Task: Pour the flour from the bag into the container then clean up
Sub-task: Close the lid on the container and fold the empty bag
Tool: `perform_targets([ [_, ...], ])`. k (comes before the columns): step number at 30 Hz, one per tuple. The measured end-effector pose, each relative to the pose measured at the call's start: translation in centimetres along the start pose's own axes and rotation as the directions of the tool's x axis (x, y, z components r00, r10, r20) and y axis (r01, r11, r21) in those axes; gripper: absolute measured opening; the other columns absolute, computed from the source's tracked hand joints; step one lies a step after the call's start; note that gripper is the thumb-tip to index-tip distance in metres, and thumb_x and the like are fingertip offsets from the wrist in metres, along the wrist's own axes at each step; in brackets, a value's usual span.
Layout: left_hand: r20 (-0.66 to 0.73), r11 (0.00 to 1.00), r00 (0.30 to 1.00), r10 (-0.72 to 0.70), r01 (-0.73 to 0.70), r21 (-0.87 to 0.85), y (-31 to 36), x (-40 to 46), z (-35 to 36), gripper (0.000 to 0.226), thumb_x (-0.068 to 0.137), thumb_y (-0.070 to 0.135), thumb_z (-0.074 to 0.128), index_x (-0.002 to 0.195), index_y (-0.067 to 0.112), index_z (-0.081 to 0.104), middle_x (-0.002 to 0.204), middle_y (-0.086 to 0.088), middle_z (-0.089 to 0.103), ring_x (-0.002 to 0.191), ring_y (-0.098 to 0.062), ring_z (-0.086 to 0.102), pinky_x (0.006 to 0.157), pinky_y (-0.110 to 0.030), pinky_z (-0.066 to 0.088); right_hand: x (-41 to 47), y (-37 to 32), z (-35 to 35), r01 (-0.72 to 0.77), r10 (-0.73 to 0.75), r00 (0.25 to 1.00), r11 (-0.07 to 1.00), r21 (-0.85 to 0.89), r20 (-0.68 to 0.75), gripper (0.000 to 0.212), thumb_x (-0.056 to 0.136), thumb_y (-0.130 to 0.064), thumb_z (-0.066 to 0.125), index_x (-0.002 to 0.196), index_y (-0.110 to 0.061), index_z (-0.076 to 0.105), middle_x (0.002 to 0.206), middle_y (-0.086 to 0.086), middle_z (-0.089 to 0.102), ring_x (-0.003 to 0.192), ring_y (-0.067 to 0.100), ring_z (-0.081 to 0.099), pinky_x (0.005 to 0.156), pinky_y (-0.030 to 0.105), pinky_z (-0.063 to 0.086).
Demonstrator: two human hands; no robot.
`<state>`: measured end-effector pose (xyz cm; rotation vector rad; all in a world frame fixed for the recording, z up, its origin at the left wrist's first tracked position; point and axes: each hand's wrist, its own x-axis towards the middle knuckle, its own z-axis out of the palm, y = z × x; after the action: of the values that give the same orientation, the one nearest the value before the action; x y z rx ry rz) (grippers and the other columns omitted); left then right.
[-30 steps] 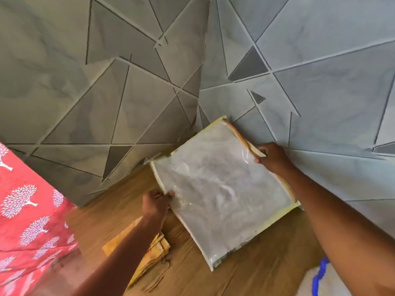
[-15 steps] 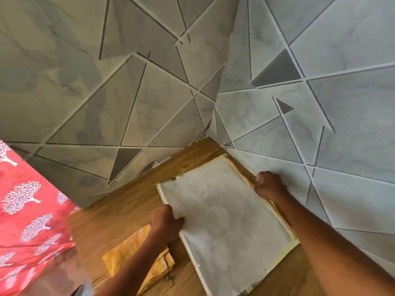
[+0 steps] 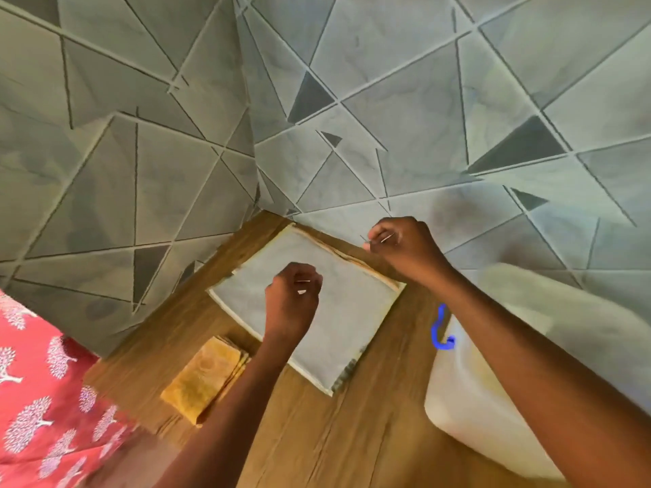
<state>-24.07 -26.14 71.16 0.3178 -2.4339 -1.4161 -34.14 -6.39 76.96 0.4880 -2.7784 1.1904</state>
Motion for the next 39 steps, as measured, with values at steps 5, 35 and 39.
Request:
perform_targets([
  [5, 0.043, 0.973, 0.981, 0.188, -0.181, -0.14, 5.7, -5.0, 4.9, 0.015, 0.092, 0.006, 0.065, 0.102, 0.016, 0.07, 0.092, 0.01, 0.073, 0.084, -0.003, 0.069, 0.073, -0.011, 0.055, -9.8, 2.9, -6.1, -0.013, 0.033, 0.974, 0.996, 0.09, -0.223, 0.005, 0.082, -0.017, 0.08, 0.083, -0.016, 0.075, 0.078, -0.005, 0.075, 0.074, 0.008, 0.07, 0.074, 0.024, 0.055],
  [35, 0.087, 0.973, 0.981, 0.174, -0.185, 0.138, 13.5, -17.8, 17.8, 0.051, 0.095, 0.012, 0.059, 0.145, 0.015, 0.051, 0.148, -0.009, 0.055, 0.136, -0.031, 0.051, 0.114, -0.043, 0.04, -48.3, 34.8, -13.0, -0.897, 0.791, 0.436, 0.417, -0.145, -0.428, 0.103, 0.058, -0.087, 0.067, 0.146, -0.05, 0.029, 0.165, 0.007, -0.001, 0.152, 0.039, -0.004, 0.115, 0.069, 0.02],
  [39, 0.088, 0.976, 0.982, 0.166, -0.176, 0.128, 13.5, -17.9, 17.7, 0.05, 0.096, 0.013, 0.06, 0.145, 0.015, 0.051, 0.149, -0.008, 0.054, 0.137, -0.029, 0.05, 0.113, -0.039, 0.038, -47.2, 35.0, -13.8, -0.918, 0.82, 0.249, 0.369, 0.143, -0.515, 0.109, 0.054, -0.101, 0.048, 0.144, -0.041, 0.035, 0.163, 0.013, 0.005, 0.148, 0.046, 0.013, 0.112, 0.07, 0.024],
])
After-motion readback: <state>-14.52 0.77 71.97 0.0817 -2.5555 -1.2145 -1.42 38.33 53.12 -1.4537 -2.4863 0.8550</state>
